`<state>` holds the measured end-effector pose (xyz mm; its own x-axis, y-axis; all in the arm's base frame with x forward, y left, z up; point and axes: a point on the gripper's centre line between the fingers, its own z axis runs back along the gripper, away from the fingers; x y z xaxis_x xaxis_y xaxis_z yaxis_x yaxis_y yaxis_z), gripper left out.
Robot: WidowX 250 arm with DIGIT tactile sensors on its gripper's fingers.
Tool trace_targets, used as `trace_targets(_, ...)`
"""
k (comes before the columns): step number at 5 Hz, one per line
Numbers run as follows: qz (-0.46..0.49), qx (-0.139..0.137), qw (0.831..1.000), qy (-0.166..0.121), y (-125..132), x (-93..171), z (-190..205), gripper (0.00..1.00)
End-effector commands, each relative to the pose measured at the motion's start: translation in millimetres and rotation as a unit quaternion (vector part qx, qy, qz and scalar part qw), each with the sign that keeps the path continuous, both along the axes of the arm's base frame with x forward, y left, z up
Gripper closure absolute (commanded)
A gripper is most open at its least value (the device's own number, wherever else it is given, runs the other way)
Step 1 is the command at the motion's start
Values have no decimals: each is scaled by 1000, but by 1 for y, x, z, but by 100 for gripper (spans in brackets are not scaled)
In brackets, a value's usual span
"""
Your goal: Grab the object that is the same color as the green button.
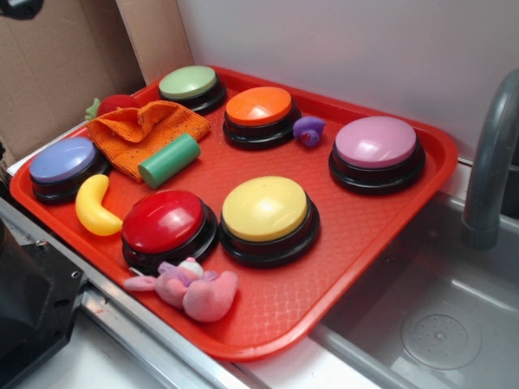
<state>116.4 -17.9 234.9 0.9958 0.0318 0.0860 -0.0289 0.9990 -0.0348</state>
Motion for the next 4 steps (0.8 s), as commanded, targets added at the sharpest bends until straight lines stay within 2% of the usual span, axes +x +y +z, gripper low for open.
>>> trace_targets(1, 0, 0, 1000, 0, 0, 0, 0, 0)
trace_targets(2, 33, 1, 999, -15, 10, 18, -16, 0)
trace_targets(3, 50, -3, 999, -15, 22, 35, -35, 0)
trace_targets(4, 70, -3, 997, -32, 35, 53, -56, 0)
